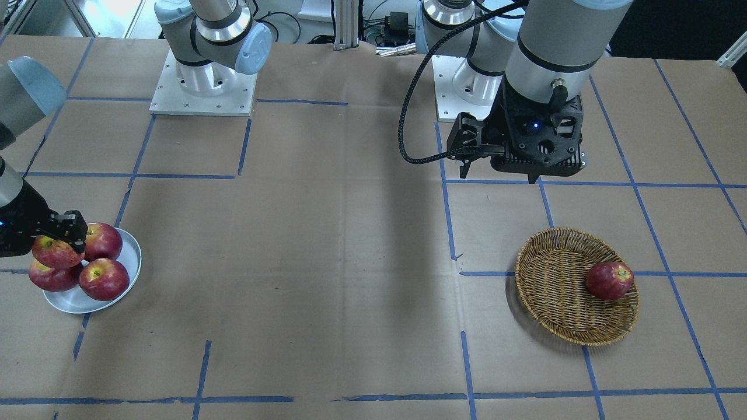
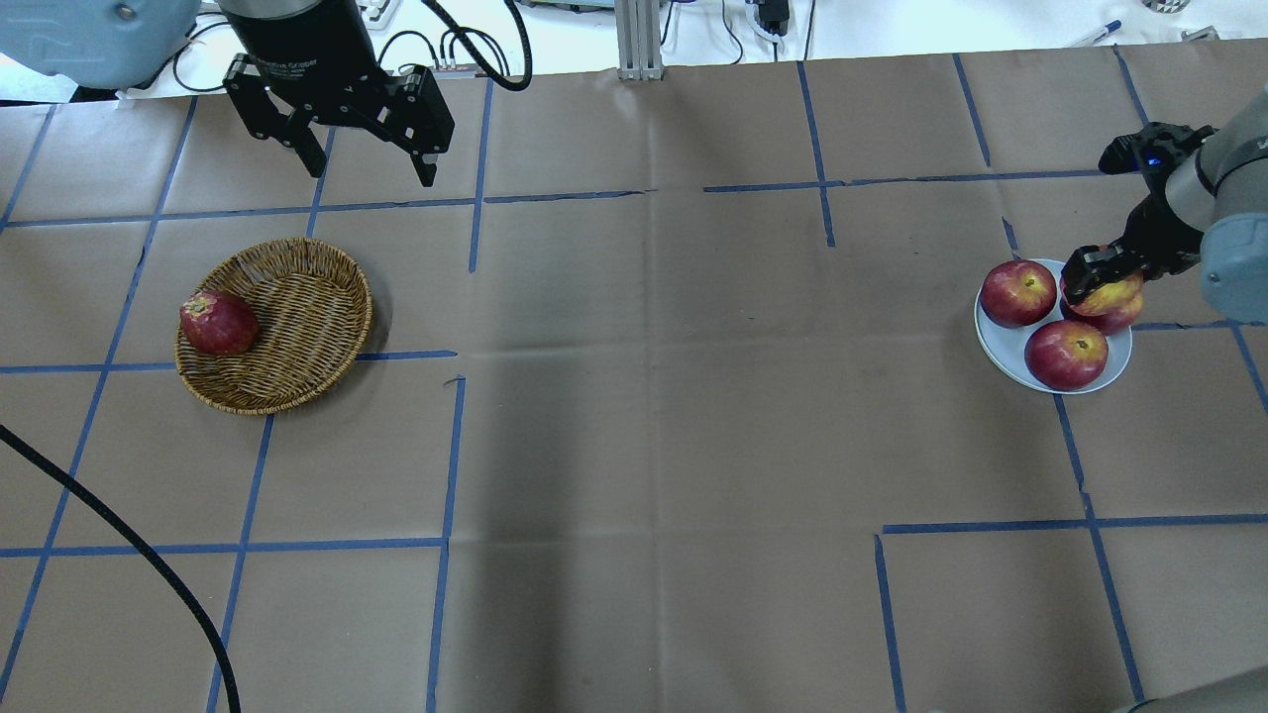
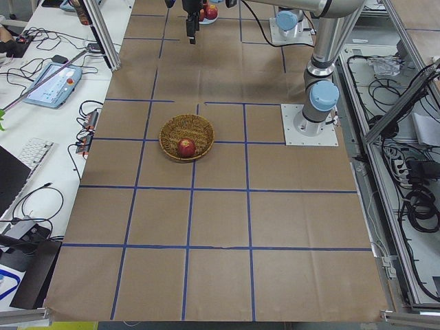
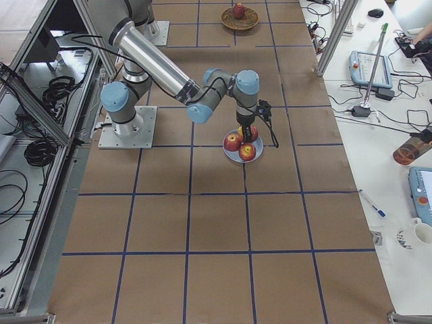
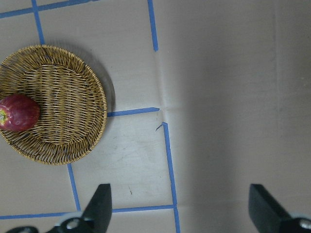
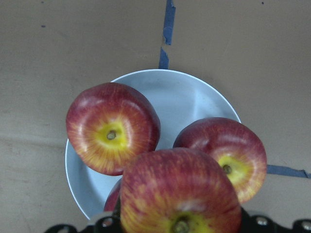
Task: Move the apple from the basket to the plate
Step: 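Lower the apple onto the plate and open the right gripper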
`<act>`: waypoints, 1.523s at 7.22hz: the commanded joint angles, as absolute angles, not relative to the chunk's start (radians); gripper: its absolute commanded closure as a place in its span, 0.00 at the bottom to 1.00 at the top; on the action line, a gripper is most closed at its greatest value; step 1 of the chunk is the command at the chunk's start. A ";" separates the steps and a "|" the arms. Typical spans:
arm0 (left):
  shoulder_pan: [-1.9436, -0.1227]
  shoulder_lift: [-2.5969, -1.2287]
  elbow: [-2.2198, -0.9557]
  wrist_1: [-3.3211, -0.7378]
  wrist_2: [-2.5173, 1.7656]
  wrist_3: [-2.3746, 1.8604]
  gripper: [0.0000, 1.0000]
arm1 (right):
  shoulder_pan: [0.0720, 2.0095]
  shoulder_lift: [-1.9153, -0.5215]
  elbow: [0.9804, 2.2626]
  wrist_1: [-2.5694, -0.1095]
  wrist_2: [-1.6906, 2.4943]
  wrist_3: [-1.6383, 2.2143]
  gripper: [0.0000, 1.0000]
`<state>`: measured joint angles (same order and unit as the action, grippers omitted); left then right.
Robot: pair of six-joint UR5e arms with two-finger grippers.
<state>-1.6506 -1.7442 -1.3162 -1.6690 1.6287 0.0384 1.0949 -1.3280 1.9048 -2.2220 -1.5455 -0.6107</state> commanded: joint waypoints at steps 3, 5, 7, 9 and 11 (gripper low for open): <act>-1.651 -1.744 -1.316 -1.669 1.628 0.038 0.01 | 1.101 -1.305 1.908 -2.243 -1.543 -0.607 0.27; -1.651 -1.743 -1.316 -1.669 1.628 0.038 0.01 | 1.101 -1.308 1.908 -2.234 -1.557 -0.601 0.00; -1.651 -1.743 -1.316 -1.669 1.626 0.037 0.01 | 1.104 -1.333 1.892 -2.230 -1.549 -0.591 0.00; -1.651 -1.741 -1.318 -1.669 1.628 0.037 0.01 | 1.170 -1.426 1.868 -2.164 -1.548 -0.537 0.00; -1.651 -1.744 -1.319 -1.671 1.628 0.038 0.01 | 1.216 -1.508 1.778 -1.946 -1.548 -0.417 0.00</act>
<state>-1.6506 -1.7413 -1.3181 -1.6700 1.6275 0.0378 1.1875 -1.4568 1.8344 -2.0853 -1.5478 -0.4967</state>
